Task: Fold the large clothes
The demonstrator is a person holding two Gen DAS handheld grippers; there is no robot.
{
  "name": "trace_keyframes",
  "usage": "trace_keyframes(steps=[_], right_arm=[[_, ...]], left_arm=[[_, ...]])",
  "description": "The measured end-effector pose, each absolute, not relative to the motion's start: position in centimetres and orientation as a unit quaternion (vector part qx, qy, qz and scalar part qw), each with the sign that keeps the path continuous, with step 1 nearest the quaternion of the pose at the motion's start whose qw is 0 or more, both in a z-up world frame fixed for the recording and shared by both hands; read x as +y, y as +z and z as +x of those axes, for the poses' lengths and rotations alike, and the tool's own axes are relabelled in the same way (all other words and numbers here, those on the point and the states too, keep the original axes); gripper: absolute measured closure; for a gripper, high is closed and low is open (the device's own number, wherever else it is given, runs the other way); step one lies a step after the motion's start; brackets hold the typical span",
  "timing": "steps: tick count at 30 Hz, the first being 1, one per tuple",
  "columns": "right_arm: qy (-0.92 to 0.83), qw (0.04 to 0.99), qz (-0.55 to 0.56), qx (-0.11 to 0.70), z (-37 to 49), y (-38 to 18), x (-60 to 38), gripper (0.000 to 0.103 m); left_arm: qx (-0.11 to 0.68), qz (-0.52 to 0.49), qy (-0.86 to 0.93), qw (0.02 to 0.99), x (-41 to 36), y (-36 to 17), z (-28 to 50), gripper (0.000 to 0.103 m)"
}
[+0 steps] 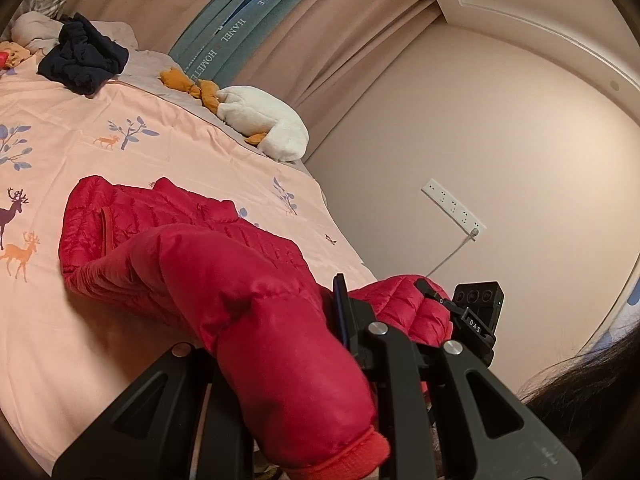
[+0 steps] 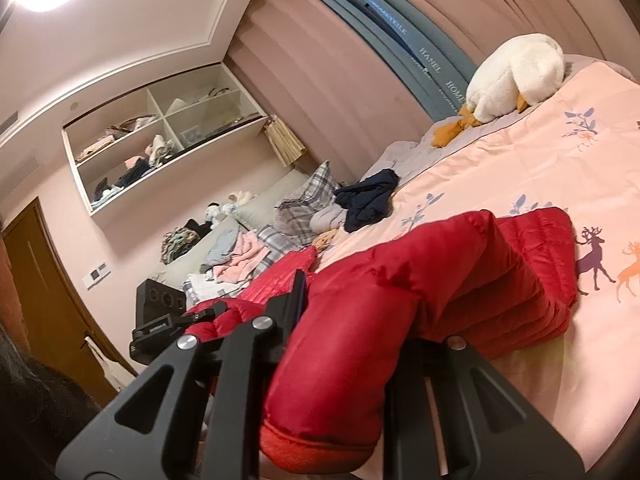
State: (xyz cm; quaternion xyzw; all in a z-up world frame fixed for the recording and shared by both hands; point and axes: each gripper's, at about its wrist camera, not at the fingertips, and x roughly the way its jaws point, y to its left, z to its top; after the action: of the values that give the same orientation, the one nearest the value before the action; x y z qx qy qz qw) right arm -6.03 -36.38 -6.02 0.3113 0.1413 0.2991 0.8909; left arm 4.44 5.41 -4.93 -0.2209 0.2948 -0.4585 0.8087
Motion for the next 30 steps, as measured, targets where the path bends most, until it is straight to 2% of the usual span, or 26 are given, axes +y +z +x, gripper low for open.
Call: trace_keyframes(steps=[30], right_arm=[[0.261, 0.902, 0.317, 0.135, -3.8, -5.3, -37.1, 0.086]], left_arm=[[0.280, -0.238, -0.437, 0.821, 5.8, -3.2, 5.7, 0.086]])
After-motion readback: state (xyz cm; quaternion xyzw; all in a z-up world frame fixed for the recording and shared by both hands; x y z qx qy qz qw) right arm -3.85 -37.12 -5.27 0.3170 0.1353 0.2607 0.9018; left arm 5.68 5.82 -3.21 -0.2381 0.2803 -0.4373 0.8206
